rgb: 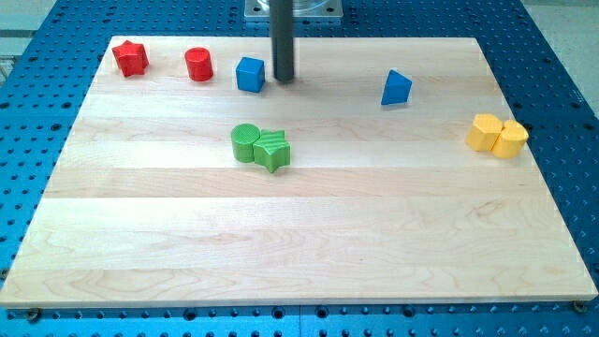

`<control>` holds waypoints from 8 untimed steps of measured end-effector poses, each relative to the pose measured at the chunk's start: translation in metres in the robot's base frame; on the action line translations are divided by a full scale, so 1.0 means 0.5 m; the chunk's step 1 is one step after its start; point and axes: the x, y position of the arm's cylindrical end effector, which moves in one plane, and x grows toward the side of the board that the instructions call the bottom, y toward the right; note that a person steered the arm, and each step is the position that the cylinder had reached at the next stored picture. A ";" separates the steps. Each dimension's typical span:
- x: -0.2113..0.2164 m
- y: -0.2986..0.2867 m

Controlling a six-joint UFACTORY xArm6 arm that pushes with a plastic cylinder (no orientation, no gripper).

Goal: Push the blue triangle parallel to the right of the blue cube

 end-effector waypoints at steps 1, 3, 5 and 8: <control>-0.040 0.112; -0.016 0.419; 0.079 0.333; 0.175 0.241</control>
